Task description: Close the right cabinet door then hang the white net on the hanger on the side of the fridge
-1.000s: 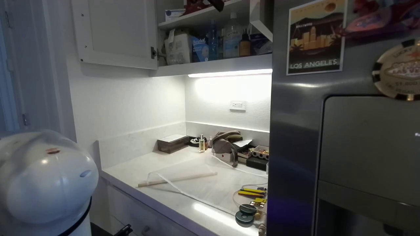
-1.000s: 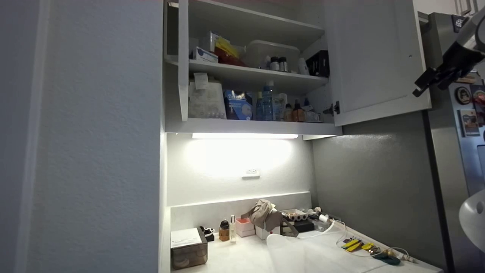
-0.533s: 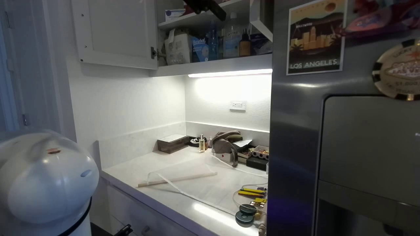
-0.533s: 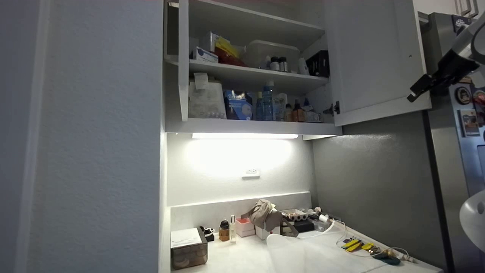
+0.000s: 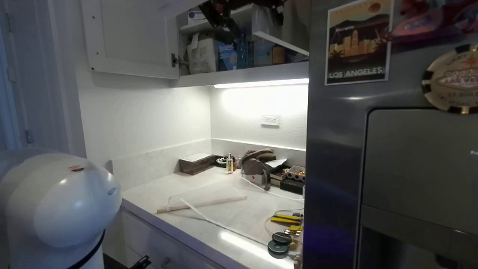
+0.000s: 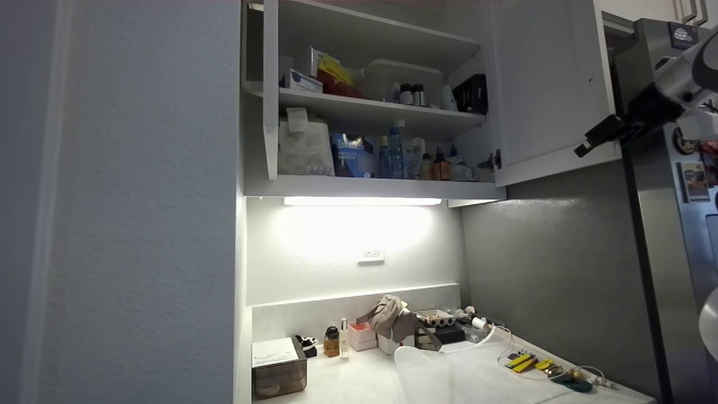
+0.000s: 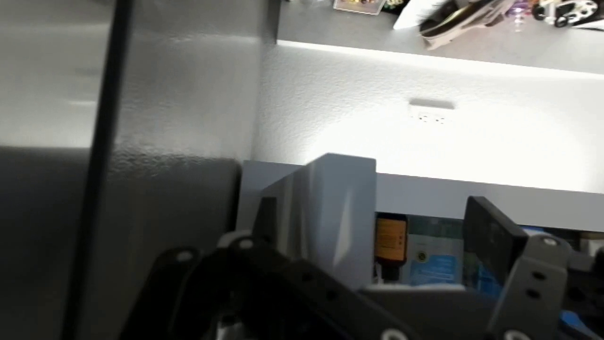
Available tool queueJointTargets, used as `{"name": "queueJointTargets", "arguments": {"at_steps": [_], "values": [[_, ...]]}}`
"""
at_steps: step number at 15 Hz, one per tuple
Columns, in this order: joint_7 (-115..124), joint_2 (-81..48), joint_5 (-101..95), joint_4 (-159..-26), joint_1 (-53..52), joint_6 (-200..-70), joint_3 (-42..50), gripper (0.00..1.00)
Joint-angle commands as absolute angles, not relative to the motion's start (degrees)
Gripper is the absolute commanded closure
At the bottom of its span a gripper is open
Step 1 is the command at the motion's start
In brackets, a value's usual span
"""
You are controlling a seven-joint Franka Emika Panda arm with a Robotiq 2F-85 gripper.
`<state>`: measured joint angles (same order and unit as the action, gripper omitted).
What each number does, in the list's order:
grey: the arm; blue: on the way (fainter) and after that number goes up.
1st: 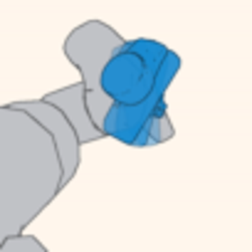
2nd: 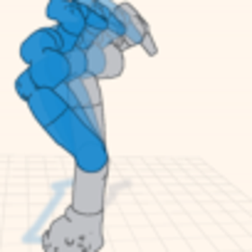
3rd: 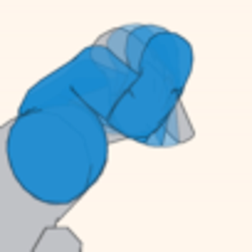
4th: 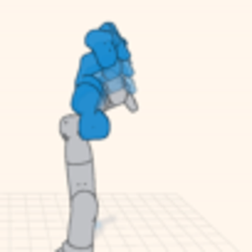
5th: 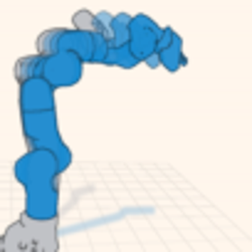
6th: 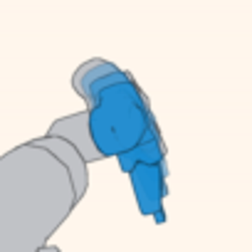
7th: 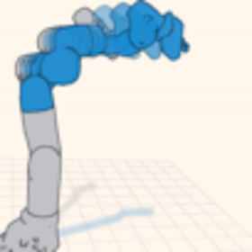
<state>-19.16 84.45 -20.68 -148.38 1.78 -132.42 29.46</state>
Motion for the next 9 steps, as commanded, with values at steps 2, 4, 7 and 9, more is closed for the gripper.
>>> {"name": "queueJointTargets", "arguments": {"at_steps": [2,4,7,9], "values": [[-22.26,84.69,-14.72,-149.3,-2.38,-133.41,29.57,0.0],[-22.82,85.15,-13.27,-150.15,-3.38,-134.28,29.23,0.0],[-23.17,85.22,-11.56,-151.21,-4.79,-134.91,27.61,0.0],[-23.25,85.14,-10.36,-152.31,-6.4,-135.87,26.29,0.0]]}}
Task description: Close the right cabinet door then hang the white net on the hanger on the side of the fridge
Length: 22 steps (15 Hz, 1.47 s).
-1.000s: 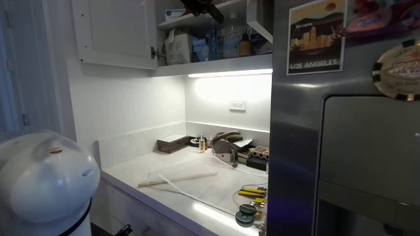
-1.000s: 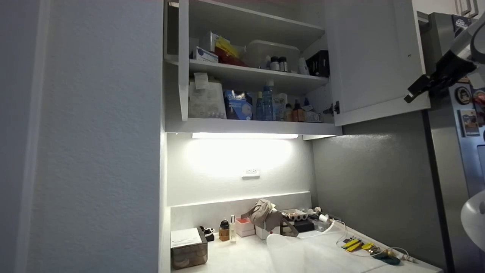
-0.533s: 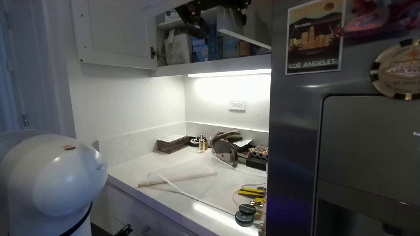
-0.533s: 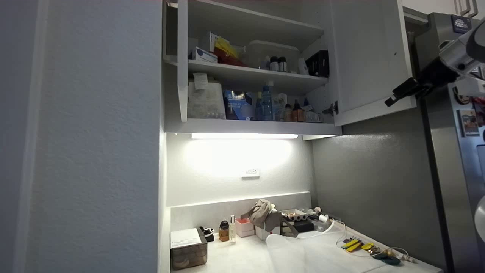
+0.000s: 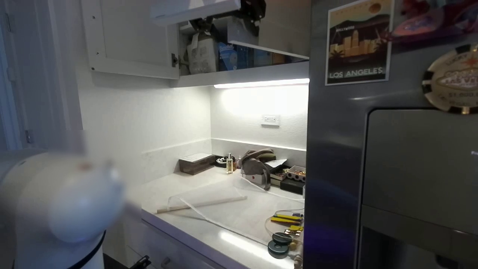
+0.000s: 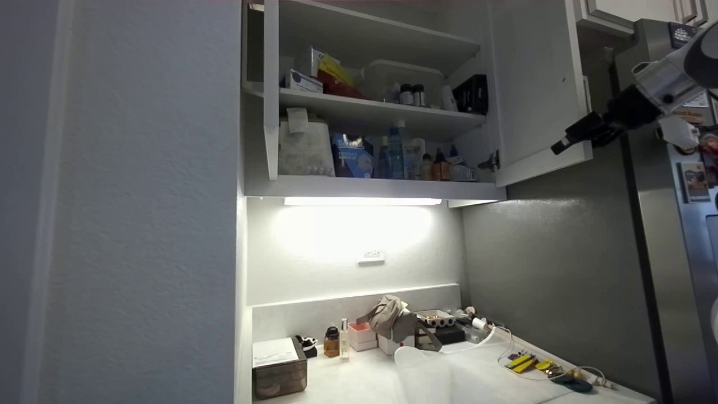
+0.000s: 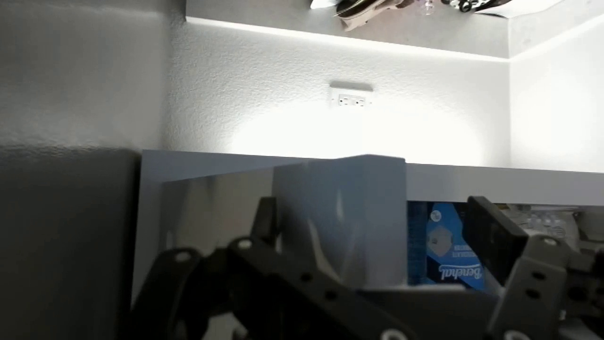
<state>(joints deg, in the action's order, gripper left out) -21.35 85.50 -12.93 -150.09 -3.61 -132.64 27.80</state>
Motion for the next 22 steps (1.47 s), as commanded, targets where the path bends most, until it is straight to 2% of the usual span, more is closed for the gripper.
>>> {"name": "queueJointTargets", "arguments": {"at_steps": [1,9,14,20,21,22], "values": [[-23.28,84.84,-9.68,-152.86,-7.45,-136.74,25.69,0.0],[-22.63,79.72,-7.24,-157.8,-16.79,-149.2,20.23,0.0],[-21.66,74.4,-7.49,-155.19,-14.8,-141.63,17.16,0.0],[-20.92,72.96,-9.68,-150.78,-6.21,-126.13,14.04,0.0],[-21.03,72.82,-9.89,-150.13,-5.35,-124.31,13.83,0.25],[-21.34,73.77,-9.8,-150.49,-4.95,-124.54,14.09,0.28]]}}
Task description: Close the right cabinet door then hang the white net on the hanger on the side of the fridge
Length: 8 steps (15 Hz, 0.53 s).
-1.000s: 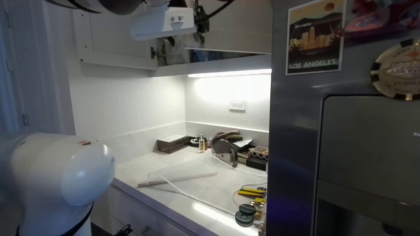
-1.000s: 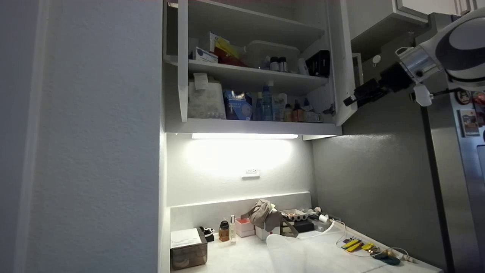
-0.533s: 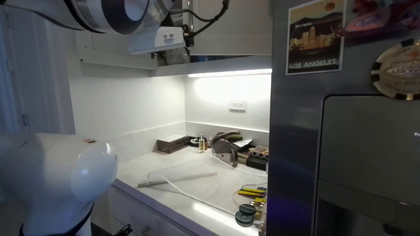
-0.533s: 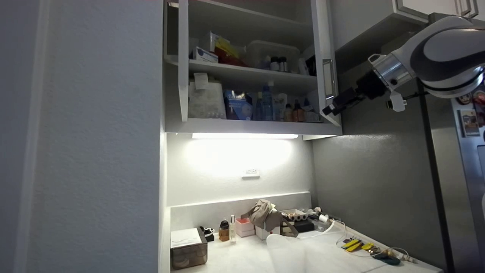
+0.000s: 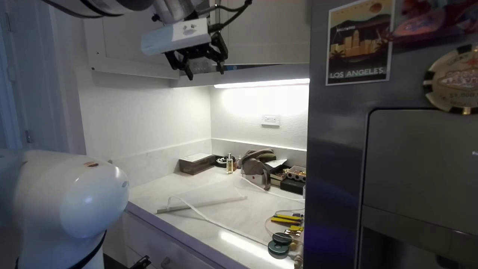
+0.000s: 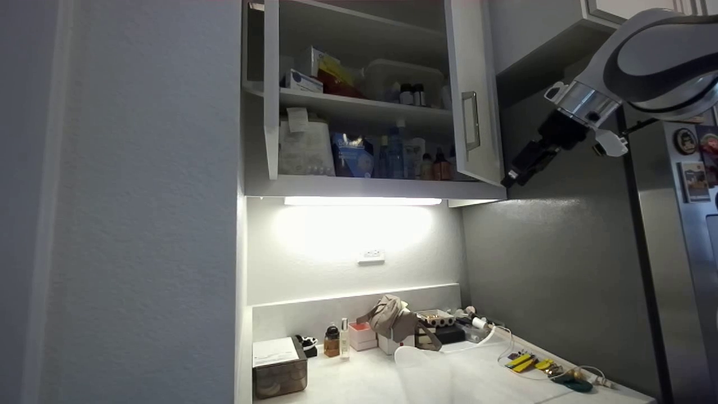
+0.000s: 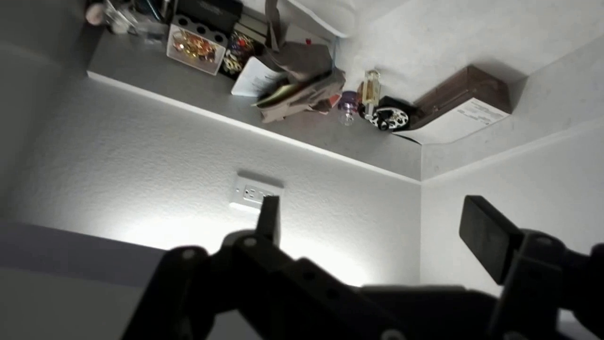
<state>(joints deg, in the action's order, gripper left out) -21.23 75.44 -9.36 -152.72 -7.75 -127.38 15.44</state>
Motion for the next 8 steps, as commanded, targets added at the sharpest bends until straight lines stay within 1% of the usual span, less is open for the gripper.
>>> {"name": "queueJointTargets", "arguments": {"at_steps": [1,2,4,7,8], "values": [[-21.33,74.21,-9.73,-150.96,-4.63,-126.21,14.27,0.34],[-21.38,75.05,-9.65,-152.3,-4.42,-129.44,14.65,0.44],[-20.83,75.38,-10.41,-155.05,-3.23,-137.98,14.81,0.58],[-20.09,73.3,-10.11,-157.23,-2.87,-148.66,15.1,0.82],[-20.0,72.58,-9.92,-157.69,-2.99,-151.68,15.02,0.88]]}}
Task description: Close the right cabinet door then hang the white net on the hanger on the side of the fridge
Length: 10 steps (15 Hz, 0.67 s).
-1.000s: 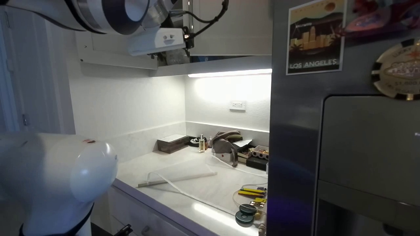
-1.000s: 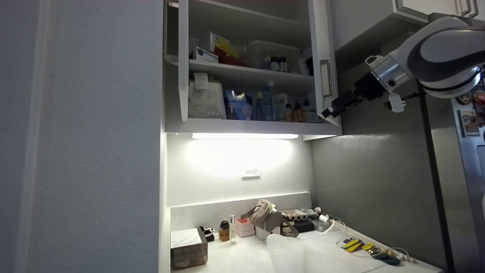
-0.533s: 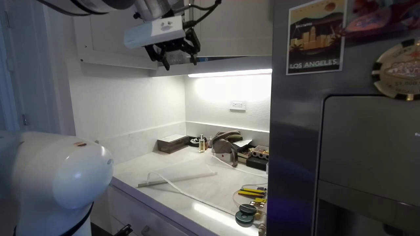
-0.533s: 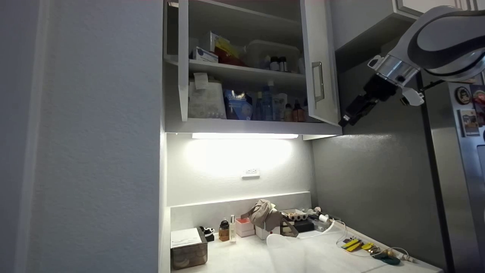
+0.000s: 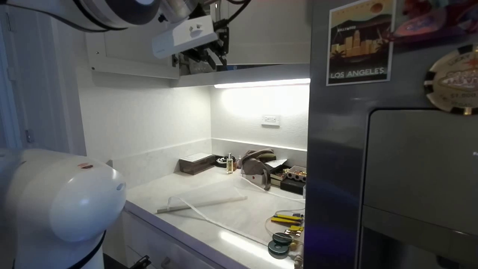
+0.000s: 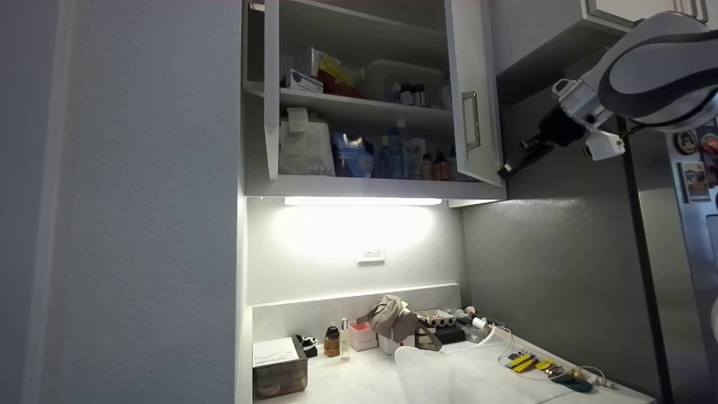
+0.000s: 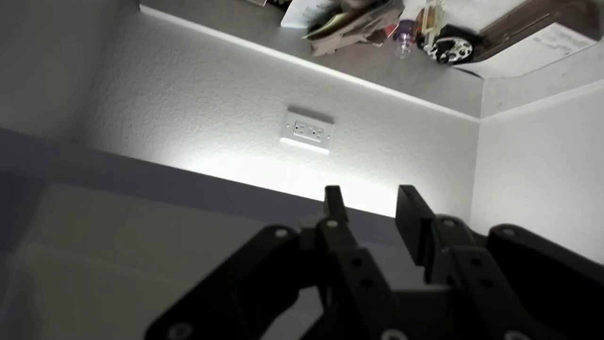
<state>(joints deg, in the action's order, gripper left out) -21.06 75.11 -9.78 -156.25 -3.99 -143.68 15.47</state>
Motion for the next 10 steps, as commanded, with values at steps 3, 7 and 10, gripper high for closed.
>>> {"name": "queueJointTargets", "arguments": {"at_steps": [3,7,10], "values": [[-19.78,70.33,-10.01,-158.23,-2.81,-160.92,14.35,1.0],[-19.22,66.97,-9.52,-157.98,-3.26,-172.05,14.45,1.0],[-18.03,63.38,-8.73,-157.96,-4.46,-179.1,15.14,1.0]]}}
